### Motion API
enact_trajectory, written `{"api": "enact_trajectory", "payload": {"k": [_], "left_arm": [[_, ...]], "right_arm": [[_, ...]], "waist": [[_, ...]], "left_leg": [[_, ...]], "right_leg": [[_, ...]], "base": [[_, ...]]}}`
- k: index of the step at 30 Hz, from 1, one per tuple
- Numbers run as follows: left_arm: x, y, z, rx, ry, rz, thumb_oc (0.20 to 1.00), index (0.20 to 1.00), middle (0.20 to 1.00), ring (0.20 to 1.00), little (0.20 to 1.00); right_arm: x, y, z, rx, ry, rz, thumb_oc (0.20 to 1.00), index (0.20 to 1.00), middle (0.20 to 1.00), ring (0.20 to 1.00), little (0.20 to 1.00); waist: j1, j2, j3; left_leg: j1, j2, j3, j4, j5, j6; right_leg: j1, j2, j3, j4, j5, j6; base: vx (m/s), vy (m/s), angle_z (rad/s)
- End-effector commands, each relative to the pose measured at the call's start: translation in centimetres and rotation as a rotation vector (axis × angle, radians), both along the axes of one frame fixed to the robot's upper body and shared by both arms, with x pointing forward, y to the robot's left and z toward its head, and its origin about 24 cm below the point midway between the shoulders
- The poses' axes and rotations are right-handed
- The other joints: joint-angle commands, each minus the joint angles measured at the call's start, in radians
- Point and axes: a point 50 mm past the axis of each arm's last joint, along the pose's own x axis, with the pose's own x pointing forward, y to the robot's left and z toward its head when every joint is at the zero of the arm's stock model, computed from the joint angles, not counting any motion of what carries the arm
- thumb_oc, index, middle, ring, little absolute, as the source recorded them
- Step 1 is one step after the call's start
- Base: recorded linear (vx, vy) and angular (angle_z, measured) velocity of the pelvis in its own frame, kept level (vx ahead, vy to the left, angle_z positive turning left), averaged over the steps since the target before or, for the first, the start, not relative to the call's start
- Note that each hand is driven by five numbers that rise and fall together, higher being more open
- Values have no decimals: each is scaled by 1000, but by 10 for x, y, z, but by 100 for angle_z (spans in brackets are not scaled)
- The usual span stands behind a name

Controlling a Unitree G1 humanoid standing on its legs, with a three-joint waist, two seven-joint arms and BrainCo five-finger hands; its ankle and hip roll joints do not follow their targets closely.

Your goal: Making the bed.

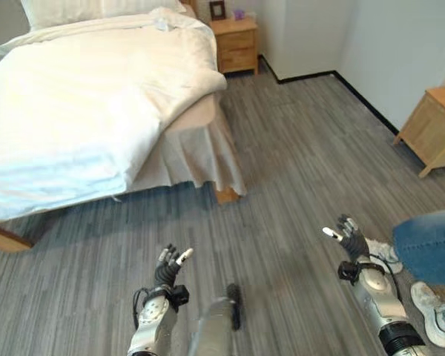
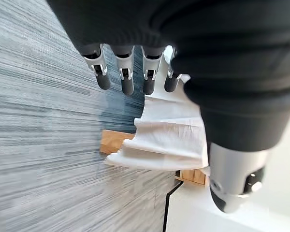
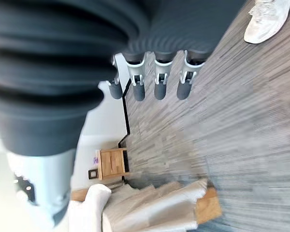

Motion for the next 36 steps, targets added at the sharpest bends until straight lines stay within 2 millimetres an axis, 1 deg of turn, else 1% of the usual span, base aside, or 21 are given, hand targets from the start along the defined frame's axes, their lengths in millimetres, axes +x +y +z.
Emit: {"api": "enact_trajectory", "payload": {"k": [1, 2, 3, 4, 5, 6, 7, 8, 10, 11, 12, 14, 16, 17, 20, 23, 24, 28, 30, 31, 36], "left_arm": [[36, -11, 46, 86, -220, -143, 1000, 1000, 1000, 1000, 1000], [36, -12, 49, 86, -235, -150, 1000, 1000, 1000, 1000, 1000], [36, -12, 49, 86, -235, -151, 1000, 1000, 1000, 1000, 1000], [34, -12, 50, 70, -248, -140, 1000, 1000, 1000, 1000, 1000], [34, -11, 49, 83, -238, -144, 1000, 1000, 1000, 1000, 1000], [34, -11, 49, 83, -237, -145, 1000, 1000, 1000, 1000, 1000], [35, -10, 52, 101, -233, -145, 1000, 1000, 1000, 1000, 1000], [39, -10, 56, 112, -247, -143, 1000, 1000, 1000, 1000, 1000], [45, -12, 61, 149, -260, -174, 1000, 1000, 1000, 1000, 1000], [47, -14, 65, 161, -279, -196, 1000, 1000, 1000, 1000, 1000], [47, -14, 65, 161, -279, -196, 1000, 1000, 1000, 1000, 1000], [49, -25, 70, 169, -301, -283, 1000, 1000, 1000, 1000, 1000], [49, -35, 69, 161, -302, -344, 1000, 1000, 1000, 1000, 1000], [49, -42, 68, 161, -306, -385, 1000, 1000, 1000, 1000, 1000], [48, -54, 70, 153, -320, -460, 1000, 1000, 1000, 1000, 1000], [45, -59, 72, 151, -332, -498, 1000, 1000, 1000, 1000, 1000], [39, -60, 72, 140, -332, -528, 1000, 1000, 1000, 1000, 1000], [28, -56, 65, 96, -309, -519, 1000, 1000, 1000, 1000, 1000], [29, -50, 62, 70, -291, -491, 1000, 1000, 1000, 1000, 1000], [27, -52, 57, 41, -271, -488, 1000, 1000, 1000, 1000, 1000], [15, -50, 53, 34, -247, -507, 1000, 1000, 1000, 1000, 1000]], "right_arm": [[5, -15, 28, -20, -137, -44, 1000, 1000, 1000, 1000, 1000], [2, -13, 23, -20, -112, -25, 1000, 1000, 1000, 1000, 1000], [1, -13, 23, -20, -112, -25, 1000, 1000, 1000, 1000, 1000], [0, -7, 18, -35, -90, 16, 1000, 1000, 1000, 1000, 1000], [-2, -6, 15, -30, -78, 15, 1000, 1000, 1000, 1000, 1000], [-2, -6, 15, -29, -78, 15, 1000, 1000, 1000, 1000, 1000], [2, -1, 14, 58, -87, -26, 1000, 1000, 1000, 1000, 1000], [4, 3, 15, 120, -102, -46, 1000, 1000, 1000, 1000, 1000], [10, 2, 23, 102, -135, -36, 1000, 1000, 1000, 1000, 1000], [10, 1, 27, 78, -144, -27, 1000, 1000, 1000, 1000, 1000], [10, 1, 27, 78, -144, -27, 1000, 1000, 1000, 1000, 1000], [5, -5, 27, 92, -150, -45, 1000, 1000, 1000, 1000, 1000], [2, -10, 27, 82, -149, -46, 1000, 1000, 1000, 1000, 1000], [-2, -13, 25, 77, -142, -51, 1000, 1000, 1000, 1000, 1000], [-16, -20, 18, 86, -122, -82, 1000, 1000, 1000, 1000, 1000], [-25, -23, 14, 106, -111, -98, 1000, 1000, 1000, 1000, 1000], [-33, -26, 8, 128, -92, -112, 1000, 1000, 1000, 1000, 1000], [-36, -33, 6, 94, -70, -99, 1000, 1000, 1000, 1000, 1000], [-35, -50, 16, 28, -93, -119, 1000, 1000, 1000, 1000, 1000], [-39, -60, 22, 16, -118, -163, 1000, 1000, 1000, 1000, 1000], [-43, -64, 23, 15, -132, -193, 1000, 1000, 1000, 1000, 1000]], "waist": [[-12, 52, -29], [0, 47, -34], [1, 46, -34], [28, 23, -77], [44, -1, -94], [45, -3, -96], [37, -8, -75], [19, 10, -53], [-22, 38, -24], [-35, 45, -21], [-39, 47, -21], [-65, 48, -13], [-84, 33, -11], [-106, 16, -12], [-122, -16, -13], [-126, -31, -16], [-121, -38, -15], [-114, -35, -15], [-130, -28, 5], [-156, -19, 8], [-166, -1, 8]], "left_leg": [[143, 109, 174, -43, 66, -54], [152, 98, 195, -44, 44, -15], [153, 97, 196, -44, 43, -14], [176, 52, 166, -59, -18, 37], [197, 19, 156, -63, -47, 66], [197, 16, 158, -65, -48, 68], [266, -15, 125, -80, -91, 116], [315, -6, 107, -93, -104, 127], [378, 8, 63, -91, -140, 134], [410, 7, 27, -94, -153, 130], [409, 9, 23, -94, -150, 129], [447, 22, -68, -100, -168, 97], [467, 27, -139, -111, -180, 72], [480, 24, -188, -111, -196, 57], [498, 33, -280, -147, -203, 37], [519, 48, -348, -178, -203, 27], [515, 60, -394, -178, -195, 15], [471, 86, -430, -156, -178, -16], [396, 115, -351, -111, -159, -35], [377, 138, -230, -103, -150, -32], [379, 136, -245, -122, -143, -35]], "right_leg": [[-65, -86, -32, 29, 69, 14], [-53, -98, -35, 38, 53, 17], [-53, -99, -34, 39, 53, 18], [-47, -143, -61, 106, 51, 47], [-66, -188, -74, 227, 131, 85], [-70, -192, -73, 232, 127, 87], [-186, -254, -56, 575, 361, 146], [-264, -276, -59, 702, 395, 149], [-379, -292, -73, 823, 333, 126], [-407, -332, -88, 807, 305, 113], [-404, -330, -94, 803, 307, 111], [-433, -418, -105, 665, 279, 92], [-442, -396, -20, 500, 301, 102], [-449, -350, 95, 357, 295, 112], [-442, -298, 306, 184, 306, 164], [-445, -258, 384, 167, 305, 177], [-435, -254, 377, 170, 296, 169], [-400, -249, 312, 110, 275, 148], [-381, -270, 221, 119, 254, 123], [-355, -285, 158, 103, 249, 114], [-358, -264, 156, 89, 252, 106]], "base": [[467, 10, 25], [323, 22, 28], [452, 97, 39], [544, 128, 18], [547, 132, 8], [415, 184, 25], [364, 170, 47], [454, 167, 93], [340, -19, 126], [253, -65, 167], [255, -87, 172], [337, -281, 191], [352, -394, 171], [332, -349, 151], [302, -319, 124], [200, -250, 102], [214, -329, 102], [94, -326, 55], [-12, -270, 116], [-43, -92, 149], [-23, -24, 96]]}}
